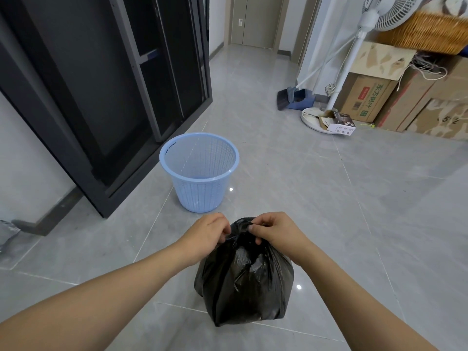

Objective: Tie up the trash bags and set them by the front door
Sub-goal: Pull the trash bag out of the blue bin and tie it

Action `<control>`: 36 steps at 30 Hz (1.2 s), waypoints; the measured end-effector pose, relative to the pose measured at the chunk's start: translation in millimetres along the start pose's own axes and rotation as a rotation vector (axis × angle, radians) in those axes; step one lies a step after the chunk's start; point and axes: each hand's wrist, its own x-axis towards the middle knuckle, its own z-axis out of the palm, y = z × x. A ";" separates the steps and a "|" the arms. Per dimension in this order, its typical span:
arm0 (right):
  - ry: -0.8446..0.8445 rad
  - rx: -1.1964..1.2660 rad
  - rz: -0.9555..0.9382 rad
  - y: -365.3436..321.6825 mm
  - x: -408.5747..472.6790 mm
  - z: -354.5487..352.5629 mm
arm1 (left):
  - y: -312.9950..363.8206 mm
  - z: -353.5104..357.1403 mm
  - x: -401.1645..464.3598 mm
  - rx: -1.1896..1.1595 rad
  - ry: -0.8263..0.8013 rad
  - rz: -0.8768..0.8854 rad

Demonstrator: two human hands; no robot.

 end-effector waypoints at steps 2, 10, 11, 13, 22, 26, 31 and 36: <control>0.021 -0.066 -0.021 -1.4 -0.1 3.9 | 6.2 -3.0 0.2 -0.047 -0.060 -0.039; -0.050 -0.095 -0.105 -4.9 0.1 8.4 | 5.7 -3.5 -2.2 0.049 -0.200 -0.119; -0.055 -0.099 -0.131 -3.8 0.8 6.6 | 4.2 -4.7 -1.7 0.039 -0.195 -0.122; 0.021 -0.161 -0.153 2.1 3.5 1.9 | 3.1 -8.1 -3.7 0.093 -0.227 -0.112; 0.145 -0.774 -0.228 52.9 -3.3 1.1 | -31.9 -44.7 -12.1 0.565 -0.361 -0.258; 0.152 -0.858 -0.285 60.6 -3.7 5.3 | -28.9 -37.2 -11.5 0.398 -0.243 -0.258; 0.121 -0.939 -0.347 65.3 -5.4 2.2 | -7.6 -34.3 -14.6 -0.513 -0.281 -0.257; 0.085 -0.979 -0.333 61.5 -5.9 1.3 | -4.8 -25.2 -8.6 -0.523 -0.223 -0.326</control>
